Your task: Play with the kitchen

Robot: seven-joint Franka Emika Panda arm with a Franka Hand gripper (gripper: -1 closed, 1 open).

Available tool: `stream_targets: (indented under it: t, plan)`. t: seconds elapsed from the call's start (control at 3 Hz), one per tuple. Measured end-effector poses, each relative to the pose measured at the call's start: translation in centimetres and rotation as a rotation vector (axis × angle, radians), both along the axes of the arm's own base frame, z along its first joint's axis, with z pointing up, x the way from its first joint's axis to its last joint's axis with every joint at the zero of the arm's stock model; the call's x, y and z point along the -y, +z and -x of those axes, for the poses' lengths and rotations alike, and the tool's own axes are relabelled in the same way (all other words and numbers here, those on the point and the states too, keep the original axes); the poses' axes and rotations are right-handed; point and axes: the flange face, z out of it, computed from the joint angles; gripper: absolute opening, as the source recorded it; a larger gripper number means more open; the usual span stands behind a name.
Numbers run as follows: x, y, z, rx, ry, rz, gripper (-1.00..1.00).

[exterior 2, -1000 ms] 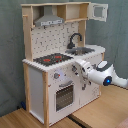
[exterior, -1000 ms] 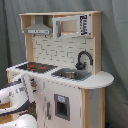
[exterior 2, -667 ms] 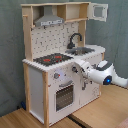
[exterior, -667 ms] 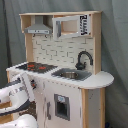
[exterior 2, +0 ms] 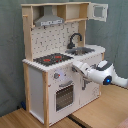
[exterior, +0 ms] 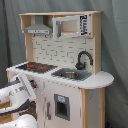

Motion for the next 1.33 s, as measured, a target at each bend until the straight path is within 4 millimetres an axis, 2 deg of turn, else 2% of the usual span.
stream_targets:
  t: [1.33]
  plan:
    - [-0.48, -0.16, -0.03, -0.025, -0.017, 0.548, -1.0]
